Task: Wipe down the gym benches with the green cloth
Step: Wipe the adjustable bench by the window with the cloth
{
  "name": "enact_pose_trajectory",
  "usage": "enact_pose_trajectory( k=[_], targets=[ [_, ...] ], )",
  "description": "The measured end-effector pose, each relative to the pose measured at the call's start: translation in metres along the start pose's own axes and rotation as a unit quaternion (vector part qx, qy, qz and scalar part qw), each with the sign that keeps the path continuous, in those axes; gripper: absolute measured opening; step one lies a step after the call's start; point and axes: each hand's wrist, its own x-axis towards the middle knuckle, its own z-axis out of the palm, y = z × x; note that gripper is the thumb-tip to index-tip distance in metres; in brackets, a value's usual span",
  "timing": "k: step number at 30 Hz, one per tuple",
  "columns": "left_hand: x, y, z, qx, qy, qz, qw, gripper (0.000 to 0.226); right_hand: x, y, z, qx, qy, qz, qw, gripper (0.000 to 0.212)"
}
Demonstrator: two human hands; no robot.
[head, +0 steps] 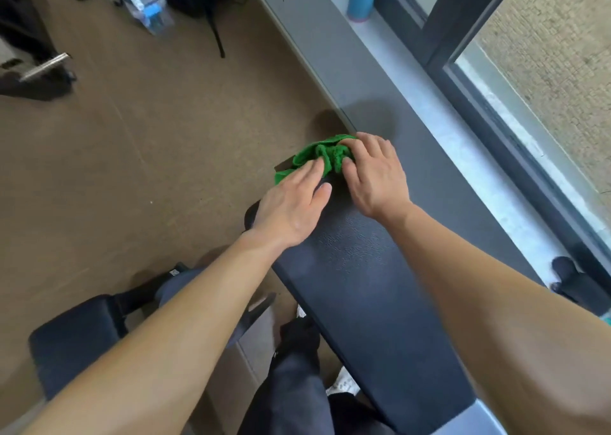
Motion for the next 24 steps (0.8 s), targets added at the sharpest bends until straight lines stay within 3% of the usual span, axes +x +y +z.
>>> enact_pose_trajectory(
  k=[3, 6, 10, 14, 16, 19, 24],
  targets=[
    [-0.038, -0.031, -0.003, 0.028, 0.026, -0.009, 0.999, 0.050, -0.017, -0.035, 0.012, -0.050, 0.006, -0.052, 0.997, 0.040],
    [-0.076, -0.053, 0.002, 0.055, 0.087, -0.045, 0.994, 0.050, -0.038, -0.073, 0.030, -0.029, -0.024, -0.117, 0.992, 0.044],
    [-0.064, -0.034, 0.015, 0.068, 0.120, -0.028, 0.990, 0.051, -0.039, -0.051, 0.032, -0.008, -0.015, -0.114, 0.993, 0.048],
    [-0.009, 0.017, 0.025, 0.076, 0.106, 0.049, 0.990, 0.052, -0.031, 0.013, 0.022, 0.019, 0.050, -0.031, 0.998, 0.050],
    [0.025, 0.040, 0.031, 0.092, 0.105, 0.095, 0.986, 0.051, -0.033, 0.040, 0.021, 0.115, 0.052, 0.023, 0.992, 0.046],
    [0.065, 0.068, 0.045, 0.129, 0.071, 0.167, 0.975, 0.039, -0.057, 0.055, 0.024, 0.279, 0.032, 0.131, 0.951, 0.036],
    [0.077, 0.077, 0.039, 0.248, 0.002, 0.283, 0.926, 0.037, -0.102, 0.061, 0.041, 0.330, 0.015, 0.245, 0.911, 0.035]
  ],
)
